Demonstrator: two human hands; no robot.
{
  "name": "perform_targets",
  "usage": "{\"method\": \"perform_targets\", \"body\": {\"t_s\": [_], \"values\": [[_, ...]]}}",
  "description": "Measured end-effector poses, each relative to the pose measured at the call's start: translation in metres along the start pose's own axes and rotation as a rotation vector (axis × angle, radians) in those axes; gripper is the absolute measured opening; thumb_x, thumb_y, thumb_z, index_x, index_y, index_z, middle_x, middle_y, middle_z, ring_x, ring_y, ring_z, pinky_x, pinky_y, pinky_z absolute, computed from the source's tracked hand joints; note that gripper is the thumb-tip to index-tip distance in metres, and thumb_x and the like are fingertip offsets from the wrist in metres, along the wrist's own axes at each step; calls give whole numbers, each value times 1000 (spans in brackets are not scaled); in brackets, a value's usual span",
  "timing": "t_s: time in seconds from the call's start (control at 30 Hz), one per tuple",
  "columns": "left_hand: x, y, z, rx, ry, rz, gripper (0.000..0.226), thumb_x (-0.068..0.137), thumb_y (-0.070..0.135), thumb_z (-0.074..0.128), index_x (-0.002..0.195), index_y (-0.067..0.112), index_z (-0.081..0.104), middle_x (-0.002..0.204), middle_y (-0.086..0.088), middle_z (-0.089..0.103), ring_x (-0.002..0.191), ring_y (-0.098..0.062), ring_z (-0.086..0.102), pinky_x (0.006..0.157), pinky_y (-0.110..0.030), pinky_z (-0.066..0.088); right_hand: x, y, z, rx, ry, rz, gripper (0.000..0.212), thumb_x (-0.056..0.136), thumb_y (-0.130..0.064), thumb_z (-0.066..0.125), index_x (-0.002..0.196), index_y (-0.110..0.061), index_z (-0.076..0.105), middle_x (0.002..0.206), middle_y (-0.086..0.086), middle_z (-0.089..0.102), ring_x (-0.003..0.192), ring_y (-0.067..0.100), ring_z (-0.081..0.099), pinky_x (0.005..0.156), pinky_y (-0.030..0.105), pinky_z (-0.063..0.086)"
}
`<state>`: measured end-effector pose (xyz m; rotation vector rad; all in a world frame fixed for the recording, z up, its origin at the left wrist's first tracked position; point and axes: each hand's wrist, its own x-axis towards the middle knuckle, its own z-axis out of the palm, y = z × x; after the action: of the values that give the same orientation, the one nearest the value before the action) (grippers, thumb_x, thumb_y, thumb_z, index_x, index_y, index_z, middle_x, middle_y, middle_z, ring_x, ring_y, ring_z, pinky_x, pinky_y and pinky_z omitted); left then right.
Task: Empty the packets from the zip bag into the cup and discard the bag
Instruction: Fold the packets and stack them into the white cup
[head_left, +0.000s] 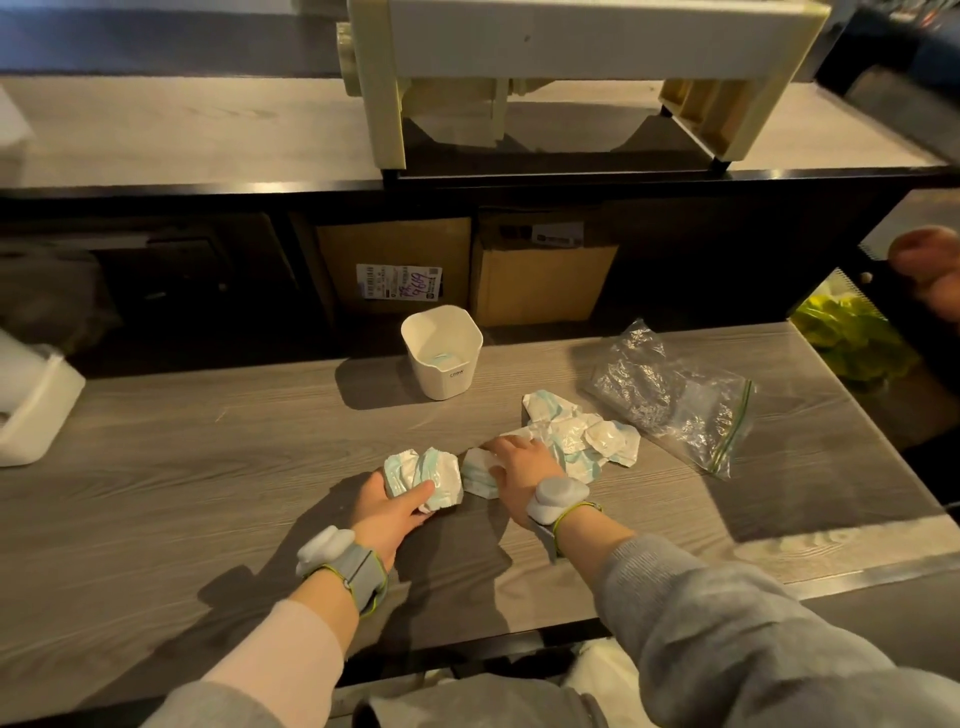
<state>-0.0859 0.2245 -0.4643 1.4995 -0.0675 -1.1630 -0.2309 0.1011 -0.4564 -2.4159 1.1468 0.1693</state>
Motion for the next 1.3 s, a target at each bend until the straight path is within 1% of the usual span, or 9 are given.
{"method": "perform_targets", "body": {"t_s": [0.2,0.37,0.47,0.63,0.7,0.77,0.97,1.2,1.3], "values": [[2,-2,-5,23,21,10,41,83,-1,68,120,7,52,119,-18,62,108,-34,61,97,-51,49,-14,0,3,-120,56,-16,25,92,-25,52,115,-14,50,122,6,57,117,30,42,87,40,44],[2,-2,-1,9,7,17,38,83,-3,67,116,7,52,116,-17,62,99,-30,63,88,-43,52,-22,5,5,7,136,-6,39,83,-14,60,119,-17,46,118,4,57,111,28,44,85,37,43],[0,-1,2,-4,-33,32,42,84,-4,65,122,7,52,116,-16,63,100,-30,63,87,-41,51,-24,9,7,147,192,48,29,86,-15,59,114,-17,55,108,5,57,103,26,48,85,33,42],[-7,5,11,-36,-79,59,40,85,-6,64,120,9,53,111,-13,65,96,-26,65,80,-37,53,-30,1,-7,1012,343,360,9,83,-10,69,88,-14,63,76,5,61,68,19,56,64,33,50],[-11,8,15,-43,-111,67,39,85,-6,63,120,8,54,109,-12,67,93,-23,67,73,-32,56,-35,-3,-15,1437,261,391,12,81,-4,72,90,-8,65,72,7,63,63,18,58,59,28,54],[-14,10,19,-39,-162,70,38,86,-4,63,121,9,55,111,-11,68,96,-22,67,71,-29,57,-38,-8,-20,1602,159,396,15,81,-1,70,95,-3,65,72,8,63,62,16,59,58,23,53],[-24,18,35,15,-284,74,37,86,1,64,121,9,54,115,-11,68,103,-23,67,79,-33,57,-43,-15,-21,1583,-24,431,14,88,-4,64,77,-12,66,63,0,66,59,10,61,62,24,50],[-28,22,39,8,-330,57,14,96,10,53,109,10,57,111,-17,68,99,-25,68,75,-34,60,-45,-11,-27,1625,-7,457,7,92,-3,56,97,-7,58,98,19,62,84,27,63,87,44,54],[-27,21,41,120,-320,95,20,96,13,52,114,6,57,111,-21,68,96,-26,68,79,-37,59,-47,-16,-28,1627,-7,444,13,92,-1,55,104,-3,59,102,22,64,88,31,65,86,41,56]]}}
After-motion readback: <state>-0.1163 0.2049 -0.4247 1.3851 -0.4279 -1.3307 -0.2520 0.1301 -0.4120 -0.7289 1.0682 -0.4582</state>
